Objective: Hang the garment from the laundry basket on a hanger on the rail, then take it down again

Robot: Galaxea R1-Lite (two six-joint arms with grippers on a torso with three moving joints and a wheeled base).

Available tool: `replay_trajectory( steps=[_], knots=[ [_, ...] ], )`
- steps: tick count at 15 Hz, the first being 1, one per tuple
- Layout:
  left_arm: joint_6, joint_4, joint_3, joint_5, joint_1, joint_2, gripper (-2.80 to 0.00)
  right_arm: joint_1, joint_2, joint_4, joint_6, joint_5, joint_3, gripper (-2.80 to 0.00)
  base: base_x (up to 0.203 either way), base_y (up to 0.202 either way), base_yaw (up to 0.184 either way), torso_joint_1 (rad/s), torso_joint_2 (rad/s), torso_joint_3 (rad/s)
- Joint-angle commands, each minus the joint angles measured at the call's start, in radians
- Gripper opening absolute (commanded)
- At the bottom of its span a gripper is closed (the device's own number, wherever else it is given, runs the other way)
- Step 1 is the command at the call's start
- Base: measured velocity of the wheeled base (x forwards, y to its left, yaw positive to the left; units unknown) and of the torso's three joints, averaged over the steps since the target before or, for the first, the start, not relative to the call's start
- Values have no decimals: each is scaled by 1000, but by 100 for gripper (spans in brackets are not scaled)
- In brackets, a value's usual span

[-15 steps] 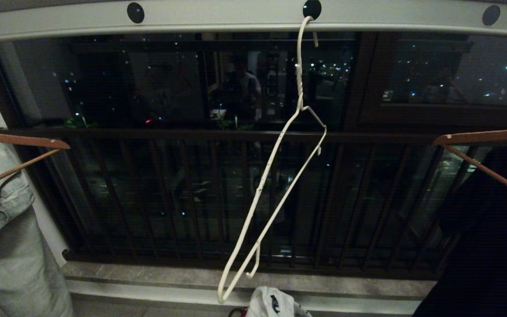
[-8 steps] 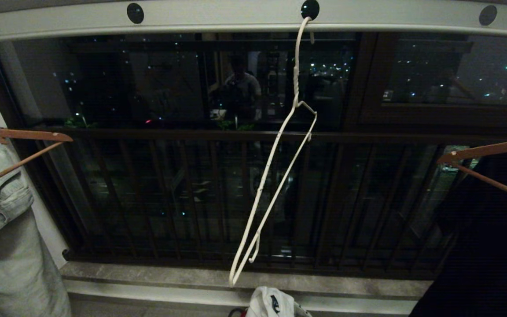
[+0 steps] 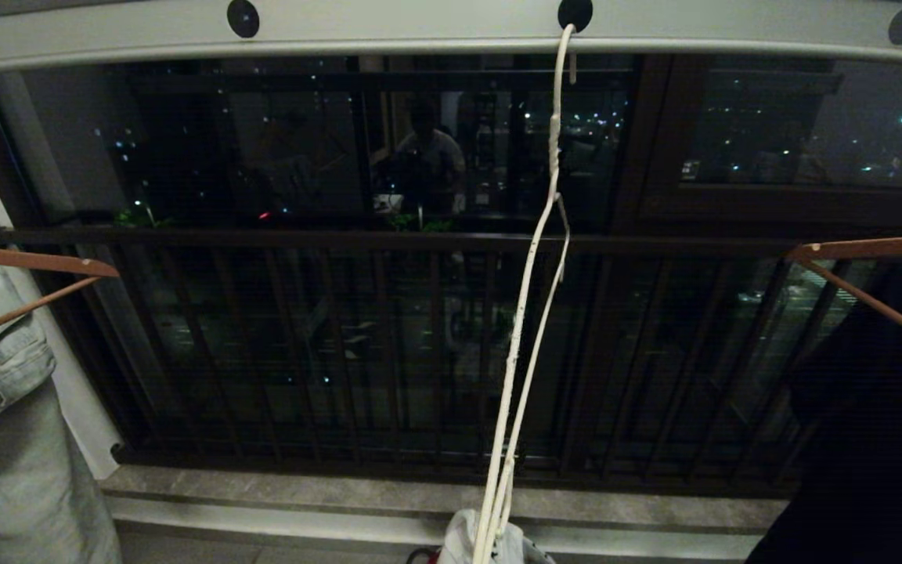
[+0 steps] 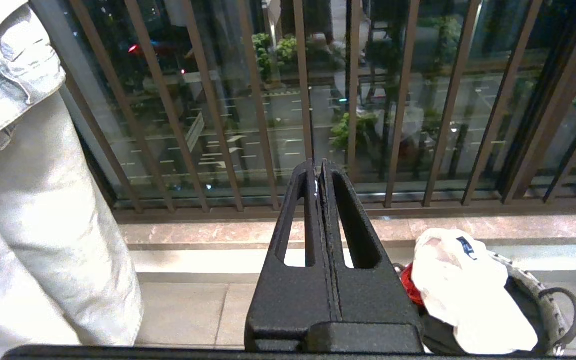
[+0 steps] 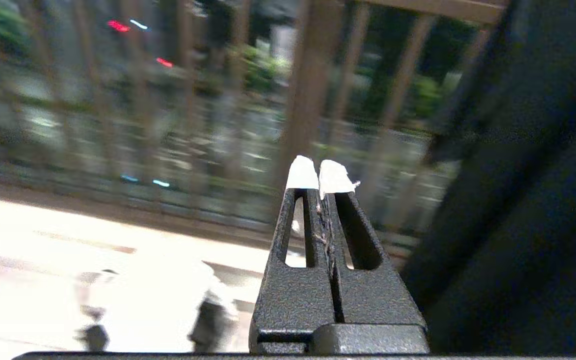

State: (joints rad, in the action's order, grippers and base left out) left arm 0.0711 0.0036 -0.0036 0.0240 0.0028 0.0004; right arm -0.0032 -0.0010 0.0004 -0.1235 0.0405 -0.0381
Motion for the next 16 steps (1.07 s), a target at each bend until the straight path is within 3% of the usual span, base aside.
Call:
replay_trajectory(
  steps=[1, 4, 7, 16],
  knots=[
    [-7, -1, 2, -1, 0, 0, -280, 0, 1, -12, -32, -45, 26, -280, 0, 0, 0, 0, 0, 0],
    [-11, -1, 2, -1, 0, 0, -280, 0, 1, -24, -8, -32, 36, -280, 0, 0, 0, 0, 0, 0],
    [-73, -2, 3, -32, 0, 0, -280, 3, 1, 28, 114, -37, 27, -280, 0, 0, 0, 0, 0, 0],
    [-81, -3, 4, -42, 0, 0, -280, 3, 1, 21, 117, -39, 29, -280, 0, 0, 0, 0, 0, 0]
  ],
)
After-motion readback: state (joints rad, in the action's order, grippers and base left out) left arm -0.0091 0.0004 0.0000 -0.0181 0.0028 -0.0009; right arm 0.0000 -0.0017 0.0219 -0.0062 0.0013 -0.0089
